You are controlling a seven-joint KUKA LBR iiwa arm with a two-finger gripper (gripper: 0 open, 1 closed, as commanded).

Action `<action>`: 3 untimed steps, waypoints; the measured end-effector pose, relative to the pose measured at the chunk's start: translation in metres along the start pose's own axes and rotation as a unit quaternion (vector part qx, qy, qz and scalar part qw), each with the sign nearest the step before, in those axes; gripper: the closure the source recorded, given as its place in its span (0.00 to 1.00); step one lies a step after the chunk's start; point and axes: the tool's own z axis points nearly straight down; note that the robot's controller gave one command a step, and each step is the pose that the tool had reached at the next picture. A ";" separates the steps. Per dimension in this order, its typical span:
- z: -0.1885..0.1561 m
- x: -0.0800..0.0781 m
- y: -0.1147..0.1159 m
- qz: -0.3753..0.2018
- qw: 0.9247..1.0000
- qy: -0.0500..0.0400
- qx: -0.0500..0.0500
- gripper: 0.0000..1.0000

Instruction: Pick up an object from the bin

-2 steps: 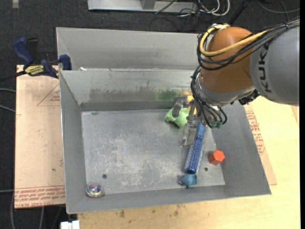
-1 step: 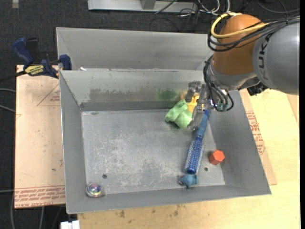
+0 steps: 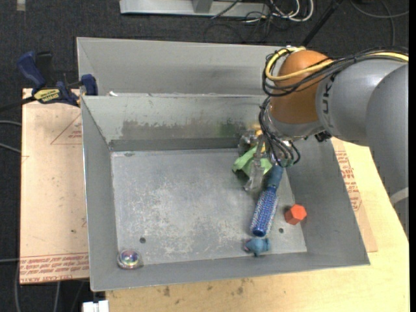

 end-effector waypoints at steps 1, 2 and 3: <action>-0.004 -0.002 0.000 0.000 1.000 -0.003 0.000 1.00; -0.105 0.038 -0.009 0.008 1.000 -0.006 0.000 1.00; -0.162 0.026 -0.008 -0.019 1.000 -0.007 0.001 1.00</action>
Offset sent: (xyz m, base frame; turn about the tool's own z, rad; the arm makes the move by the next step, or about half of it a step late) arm 0.0000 0.0000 0.0000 0.0000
